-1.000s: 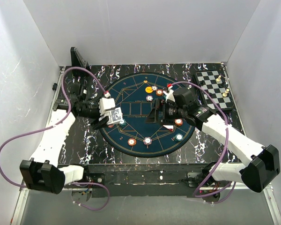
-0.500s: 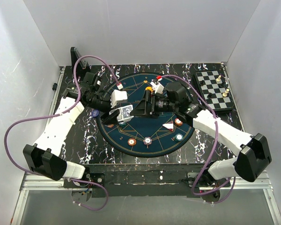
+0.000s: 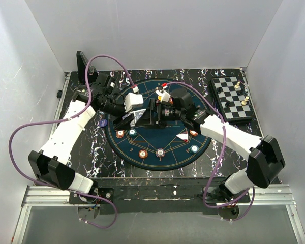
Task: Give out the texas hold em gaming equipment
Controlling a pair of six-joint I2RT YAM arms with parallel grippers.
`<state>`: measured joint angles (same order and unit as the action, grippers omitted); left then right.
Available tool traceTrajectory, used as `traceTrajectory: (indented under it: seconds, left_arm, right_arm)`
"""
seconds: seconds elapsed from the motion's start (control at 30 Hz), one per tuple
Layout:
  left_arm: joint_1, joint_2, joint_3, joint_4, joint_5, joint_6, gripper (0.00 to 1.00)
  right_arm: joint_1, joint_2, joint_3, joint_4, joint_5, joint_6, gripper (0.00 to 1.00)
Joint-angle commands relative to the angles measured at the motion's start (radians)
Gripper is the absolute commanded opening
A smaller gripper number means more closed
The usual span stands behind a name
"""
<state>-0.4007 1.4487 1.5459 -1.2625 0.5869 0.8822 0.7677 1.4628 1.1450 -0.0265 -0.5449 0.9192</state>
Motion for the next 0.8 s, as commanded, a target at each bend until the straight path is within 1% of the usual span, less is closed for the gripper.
traceTrajectory:
  seconds: [0.0, 0.13, 0.3, 0.5, 0.63, 0.77]
  left_arm:
    - [-0.015, -0.010, 0.063, 0.015, 0.021, -0.026, 0.17]
    - [-0.026, -0.007, 0.066, 0.018, 0.027, -0.037, 0.17]
    - [-0.033, -0.019, 0.053, 0.020, 0.027, -0.040, 0.17]
    - [-0.035, -0.025, 0.049, 0.029, 0.028, -0.049, 0.17]
    - [-0.036, -0.022, 0.062, 0.032, 0.021, -0.063, 0.17]
    - [-0.036, -0.013, 0.077, 0.046, 0.017, -0.086, 0.18]
  right_arm:
    - [0.005, 0.004, 0.055, 0.046, 0.022, 0.018, 0.87]
    - [0.005, 0.017, 0.079, 0.083, 0.025, 0.030, 0.82]
    - [0.005, 0.030, 0.061, 0.155, 0.002, 0.079, 0.77]
    - [0.005, 0.048, 0.050, 0.186, -0.006, 0.110, 0.66]
    - [0.005, 0.062, 0.048, 0.203, -0.015, 0.132, 0.56]
    - [0.005, 0.080, 0.044, 0.229, -0.036, 0.159, 0.39]
